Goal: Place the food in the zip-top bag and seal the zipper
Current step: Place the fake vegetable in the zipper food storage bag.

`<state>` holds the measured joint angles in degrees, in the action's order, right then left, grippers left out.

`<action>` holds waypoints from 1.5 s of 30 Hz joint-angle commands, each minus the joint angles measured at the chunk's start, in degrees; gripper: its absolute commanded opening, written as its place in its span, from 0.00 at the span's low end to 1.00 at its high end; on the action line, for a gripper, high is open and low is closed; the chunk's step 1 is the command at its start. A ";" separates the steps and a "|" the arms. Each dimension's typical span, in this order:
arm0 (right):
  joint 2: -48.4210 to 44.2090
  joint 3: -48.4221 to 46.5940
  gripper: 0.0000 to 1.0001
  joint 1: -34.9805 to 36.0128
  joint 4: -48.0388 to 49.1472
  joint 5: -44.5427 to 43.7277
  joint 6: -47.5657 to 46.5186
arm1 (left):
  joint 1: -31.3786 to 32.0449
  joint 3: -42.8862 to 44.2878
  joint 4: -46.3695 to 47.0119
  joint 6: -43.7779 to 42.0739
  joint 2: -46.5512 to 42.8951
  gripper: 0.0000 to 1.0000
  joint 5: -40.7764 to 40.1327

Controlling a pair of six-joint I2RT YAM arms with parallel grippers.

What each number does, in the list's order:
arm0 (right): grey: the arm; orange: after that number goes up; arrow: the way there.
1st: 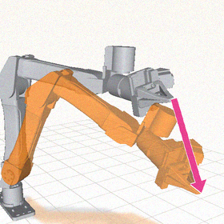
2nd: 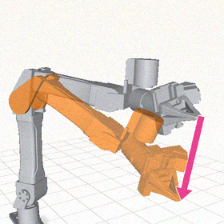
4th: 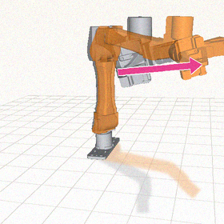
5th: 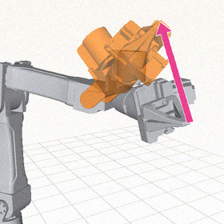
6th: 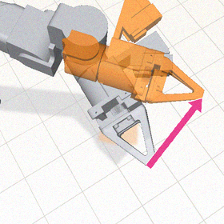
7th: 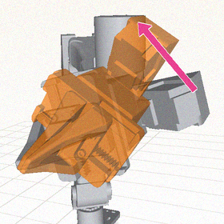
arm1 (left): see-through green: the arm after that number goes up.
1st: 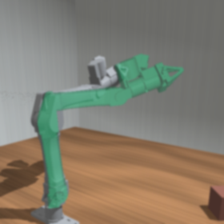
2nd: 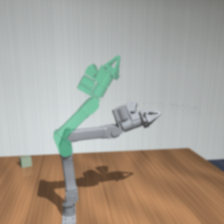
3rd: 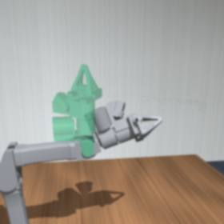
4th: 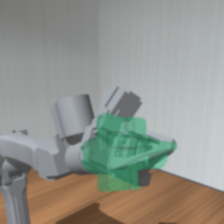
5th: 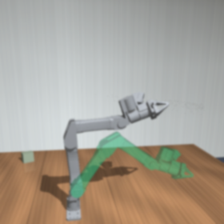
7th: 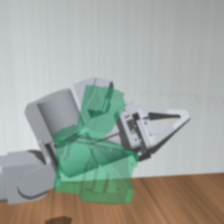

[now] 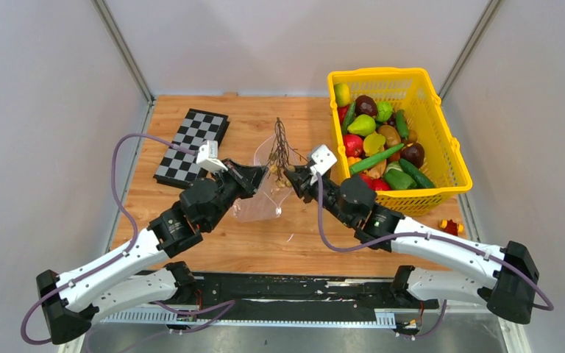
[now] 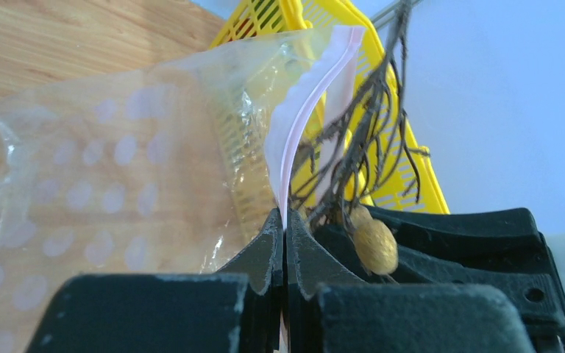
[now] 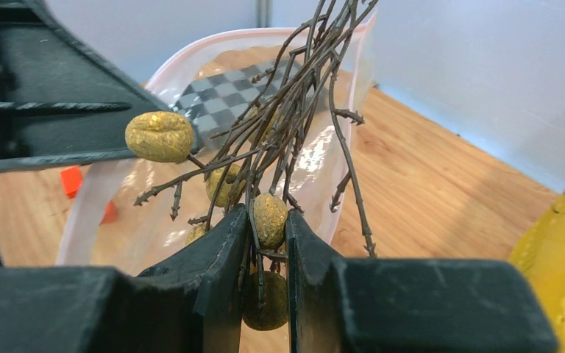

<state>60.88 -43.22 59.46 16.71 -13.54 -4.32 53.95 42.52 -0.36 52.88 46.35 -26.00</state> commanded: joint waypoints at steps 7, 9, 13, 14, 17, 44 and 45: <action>7.67 -12.52 0.14 2.35 -10.36 -12.87 -5.42 | -0.17 5.60 -4.41 0.51 -1.05 0.00 -2.55; 7.15 -12.55 0.26 2.66 -10.60 -10.22 -6.22 | -0.23 5.83 -5.76 0.87 -1.04 0.00 -4.13; 5.23 -13.72 0.51 2.67 -14.07 5.41 -6.68 | -0.75 5.47 -5.27 1.39 -0.90 0.00 -4.86; 4.69 -13.84 0.55 2.68 -14.59 7.72 -5.72 | -1.03 5.47 -5.41 1.47 -0.83 0.00 -4.95; 3.06 -14.71 0.60 1.99 -16.13 14.11 -3.66 | -1.38 4.78 -5.09 2.09 -0.83 0.00 -4.74; 5.09 -27.73 0.55 -1.27 -31.00 19.71 3.00 | -1.66 7.42 -11.86 -2.20 -0.57 0.00 -7.44; 3.89 -27.18 0.56 -1.40 -30.14 19.21 3.83 | -1.66 7.05 -11.44 -2.13 -0.66 0.00 -7.22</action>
<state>71.81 -71.92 58.26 -20.58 -1.39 -4.64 52.38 47.66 -12.36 51.59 45.71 -31.38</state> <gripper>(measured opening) 0.535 0.009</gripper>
